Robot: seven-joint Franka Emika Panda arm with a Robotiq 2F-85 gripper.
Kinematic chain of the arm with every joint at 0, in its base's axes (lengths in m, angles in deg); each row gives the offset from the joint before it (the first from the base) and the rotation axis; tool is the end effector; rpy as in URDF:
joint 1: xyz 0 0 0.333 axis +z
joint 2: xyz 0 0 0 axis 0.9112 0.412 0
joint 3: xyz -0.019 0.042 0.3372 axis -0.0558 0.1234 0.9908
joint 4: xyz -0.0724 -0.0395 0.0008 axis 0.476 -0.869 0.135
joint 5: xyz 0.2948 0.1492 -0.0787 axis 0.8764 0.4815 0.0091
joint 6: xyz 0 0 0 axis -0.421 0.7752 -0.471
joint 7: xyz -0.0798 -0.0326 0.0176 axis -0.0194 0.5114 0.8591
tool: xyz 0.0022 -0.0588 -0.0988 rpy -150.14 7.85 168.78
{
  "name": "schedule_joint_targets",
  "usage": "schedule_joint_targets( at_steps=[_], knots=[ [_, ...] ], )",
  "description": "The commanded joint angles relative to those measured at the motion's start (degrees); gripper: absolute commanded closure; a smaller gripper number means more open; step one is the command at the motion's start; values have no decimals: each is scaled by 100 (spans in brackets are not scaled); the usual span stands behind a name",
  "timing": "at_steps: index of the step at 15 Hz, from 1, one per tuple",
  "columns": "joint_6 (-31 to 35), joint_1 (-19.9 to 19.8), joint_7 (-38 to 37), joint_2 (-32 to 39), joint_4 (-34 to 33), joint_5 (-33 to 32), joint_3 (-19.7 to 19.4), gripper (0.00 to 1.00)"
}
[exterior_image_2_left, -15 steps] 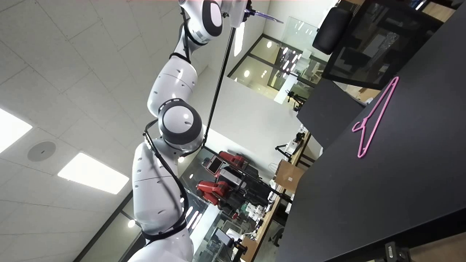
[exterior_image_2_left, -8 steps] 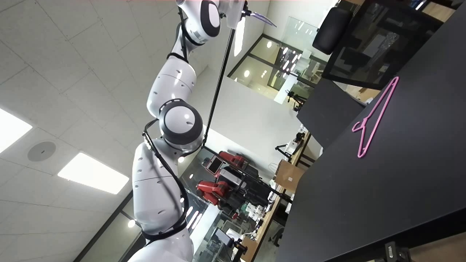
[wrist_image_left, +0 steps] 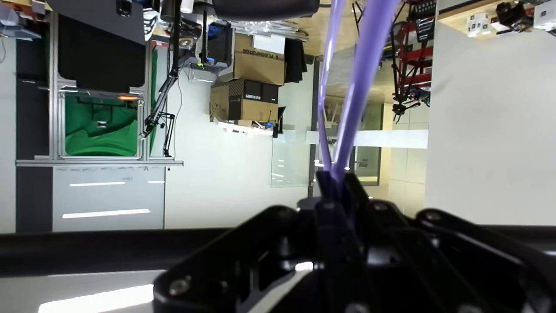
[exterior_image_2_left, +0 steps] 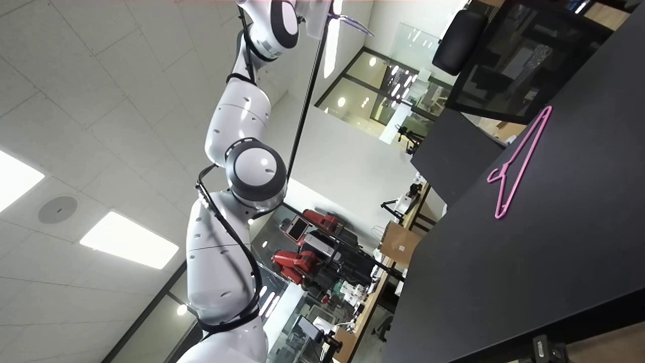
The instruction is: Remove the plastic hanger from the metallic object and put it on the table
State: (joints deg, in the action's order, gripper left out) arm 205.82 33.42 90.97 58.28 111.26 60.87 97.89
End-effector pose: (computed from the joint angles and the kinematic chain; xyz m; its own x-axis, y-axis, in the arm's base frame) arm 0.6621 -0.3410 0.6866 0.2635 0.0959 0.9599 0.1995 -0.9789 0.0430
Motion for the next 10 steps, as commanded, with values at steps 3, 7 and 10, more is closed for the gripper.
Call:
schedule_joint_targets(
  at_steps=[3, 7, 10],
  knots=[
    [-320, -176, -274, -270, 291, -83, -61, 98],
    [-649, -274, -459, -350, 297, -161, -181, 98],
    [-871, -331, -536, -440, 267, -258, -279, 98]
  ],
)
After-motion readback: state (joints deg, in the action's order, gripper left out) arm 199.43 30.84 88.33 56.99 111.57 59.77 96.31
